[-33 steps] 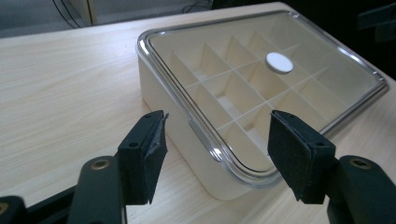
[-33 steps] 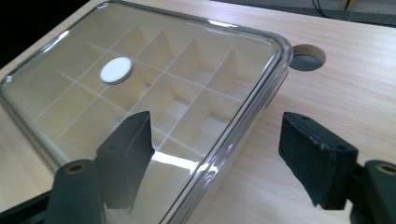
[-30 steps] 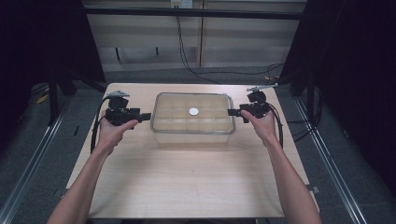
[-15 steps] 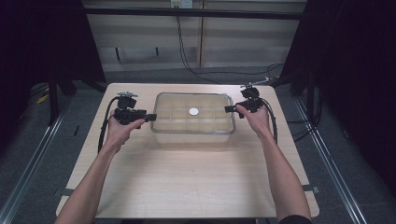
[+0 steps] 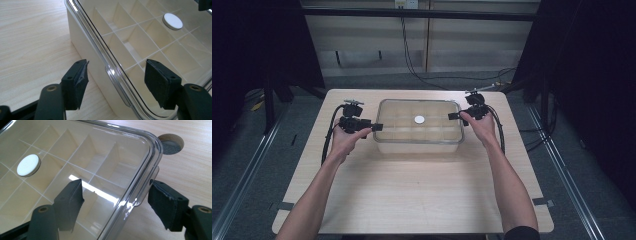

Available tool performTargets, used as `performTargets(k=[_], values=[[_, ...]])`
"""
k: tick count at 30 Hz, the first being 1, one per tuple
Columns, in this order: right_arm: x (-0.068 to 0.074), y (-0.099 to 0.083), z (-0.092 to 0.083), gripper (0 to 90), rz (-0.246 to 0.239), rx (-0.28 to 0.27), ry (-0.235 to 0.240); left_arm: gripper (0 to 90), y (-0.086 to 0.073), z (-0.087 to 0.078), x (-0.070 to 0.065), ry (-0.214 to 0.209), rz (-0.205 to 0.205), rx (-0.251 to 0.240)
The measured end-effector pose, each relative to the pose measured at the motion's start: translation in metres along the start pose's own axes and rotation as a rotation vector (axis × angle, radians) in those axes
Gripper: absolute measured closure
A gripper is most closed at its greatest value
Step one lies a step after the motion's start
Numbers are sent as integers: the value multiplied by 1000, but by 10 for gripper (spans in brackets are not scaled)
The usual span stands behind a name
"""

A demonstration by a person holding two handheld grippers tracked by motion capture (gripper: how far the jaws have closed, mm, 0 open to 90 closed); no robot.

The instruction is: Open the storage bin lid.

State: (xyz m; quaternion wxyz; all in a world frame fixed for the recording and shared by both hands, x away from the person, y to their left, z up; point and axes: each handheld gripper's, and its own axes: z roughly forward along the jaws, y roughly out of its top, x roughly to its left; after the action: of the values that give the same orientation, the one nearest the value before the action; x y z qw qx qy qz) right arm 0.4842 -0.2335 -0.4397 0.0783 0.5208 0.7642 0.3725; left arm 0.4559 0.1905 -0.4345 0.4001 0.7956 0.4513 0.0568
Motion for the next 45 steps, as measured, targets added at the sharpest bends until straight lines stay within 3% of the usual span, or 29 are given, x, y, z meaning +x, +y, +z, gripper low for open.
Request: performTargets(k=[6,14,21,25,27,31,33,37,45], values=[[1,0,2,259,5,-1,0,329,2,7,-3,-12,15,14],[-1,1,5,257,21,-5,19,331,6,13,-4,-35,2,17],[0,1,9,233,41,-12,36,310,10,16,-3,-26,-7,29],[-1,1,11,228,45,-16,45,302,12,16,-6,-8,15,42],[0,1,11,233,43,-26,16,326,13,16,-5,-17,14,49],[-2,1,9,274,64,-28,18,401,14,13,-5,9,35,26],[-2,1,9,278,66,-29,14,392,14,14,-3,-6,28,38],[-2,1,9,282,75,-30,25,348,12,19,4,-66,-35,38],[-1,1,11,287,74,-37,25,335,14,23,7,-76,-53,46]])
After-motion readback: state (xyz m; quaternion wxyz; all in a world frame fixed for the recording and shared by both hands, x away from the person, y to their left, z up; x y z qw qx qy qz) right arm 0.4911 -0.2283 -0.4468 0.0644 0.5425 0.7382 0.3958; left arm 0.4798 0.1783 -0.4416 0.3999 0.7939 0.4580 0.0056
